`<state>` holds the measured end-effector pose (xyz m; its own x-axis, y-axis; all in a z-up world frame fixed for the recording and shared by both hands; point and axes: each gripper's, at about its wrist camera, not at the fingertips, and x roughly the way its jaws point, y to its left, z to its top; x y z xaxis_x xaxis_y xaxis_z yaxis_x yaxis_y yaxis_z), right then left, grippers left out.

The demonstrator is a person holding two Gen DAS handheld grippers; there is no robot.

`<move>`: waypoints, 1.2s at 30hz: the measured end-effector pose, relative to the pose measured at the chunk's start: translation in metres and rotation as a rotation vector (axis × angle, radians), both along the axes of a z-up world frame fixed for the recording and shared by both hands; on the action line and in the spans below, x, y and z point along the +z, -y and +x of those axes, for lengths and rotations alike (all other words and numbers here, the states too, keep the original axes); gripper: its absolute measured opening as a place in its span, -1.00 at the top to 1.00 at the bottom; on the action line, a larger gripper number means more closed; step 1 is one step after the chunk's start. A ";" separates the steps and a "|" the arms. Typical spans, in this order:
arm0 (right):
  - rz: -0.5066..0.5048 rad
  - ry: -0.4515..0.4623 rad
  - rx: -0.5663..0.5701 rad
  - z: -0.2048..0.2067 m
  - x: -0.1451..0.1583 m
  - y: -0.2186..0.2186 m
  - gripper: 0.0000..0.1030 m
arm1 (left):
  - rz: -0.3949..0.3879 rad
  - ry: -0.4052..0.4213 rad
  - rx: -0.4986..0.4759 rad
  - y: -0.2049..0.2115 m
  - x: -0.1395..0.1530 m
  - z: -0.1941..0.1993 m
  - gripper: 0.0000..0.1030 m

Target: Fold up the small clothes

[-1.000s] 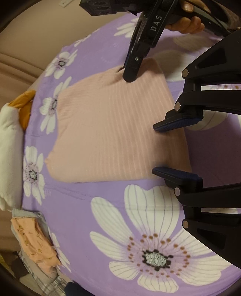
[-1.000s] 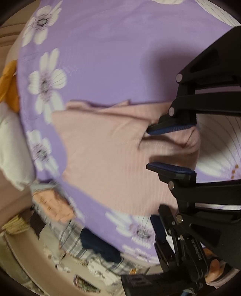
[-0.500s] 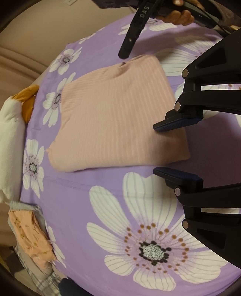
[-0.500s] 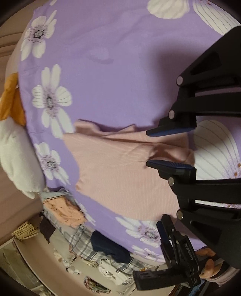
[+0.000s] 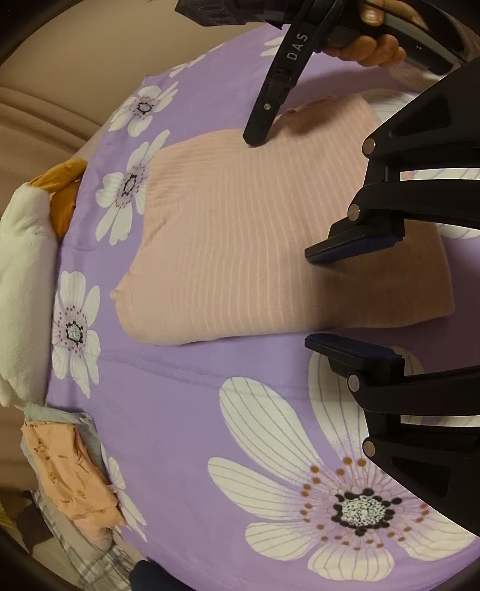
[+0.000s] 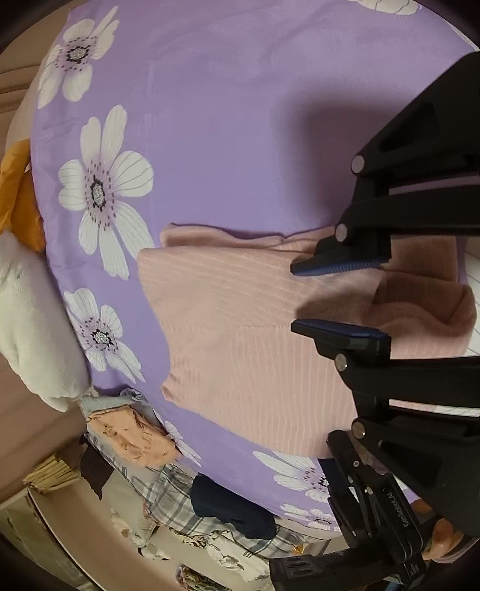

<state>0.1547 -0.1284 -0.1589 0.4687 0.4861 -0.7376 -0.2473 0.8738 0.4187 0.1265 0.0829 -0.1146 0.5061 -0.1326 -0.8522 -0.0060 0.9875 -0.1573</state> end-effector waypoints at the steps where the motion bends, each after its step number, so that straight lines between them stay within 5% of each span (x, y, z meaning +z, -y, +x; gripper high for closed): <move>1: 0.005 0.000 -0.003 -0.001 0.001 0.002 0.55 | 0.001 -0.001 -0.001 0.000 0.000 0.000 0.22; 8: 0.040 0.022 0.022 -0.025 0.012 0.010 0.47 | 0.019 -0.018 -0.011 0.002 -0.002 -0.011 0.22; 16: -0.011 -0.029 0.043 -0.058 -0.012 0.018 0.50 | 0.022 -0.041 -0.002 0.002 -0.008 -0.031 0.22; 23: -0.051 0.000 0.050 -0.072 0.007 0.019 0.43 | 0.055 -0.041 0.002 0.007 0.007 -0.052 0.22; 27: -0.067 0.050 0.053 -0.088 0.031 0.020 -0.16 | 0.076 -0.007 0.009 0.009 0.029 -0.066 0.08; 29: -0.078 0.094 0.046 -0.097 0.047 0.021 -0.27 | 0.081 0.028 0.017 0.010 0.044 -0.072 -0.46; 36: -0.133 0.185 0.027 -0.116 0.087 0.022 -0.68 | 0.097 0.129 0.023 0.017 0.085 -0.091 -0.53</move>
<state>0.0384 -0.1506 -0.0718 0.5901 0.4048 -0.6985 -0.3338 0.9101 0.2454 0.0360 0.0657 -0.0292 0.6143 -0.0405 -0.7881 -0.0142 0.9979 -0.0624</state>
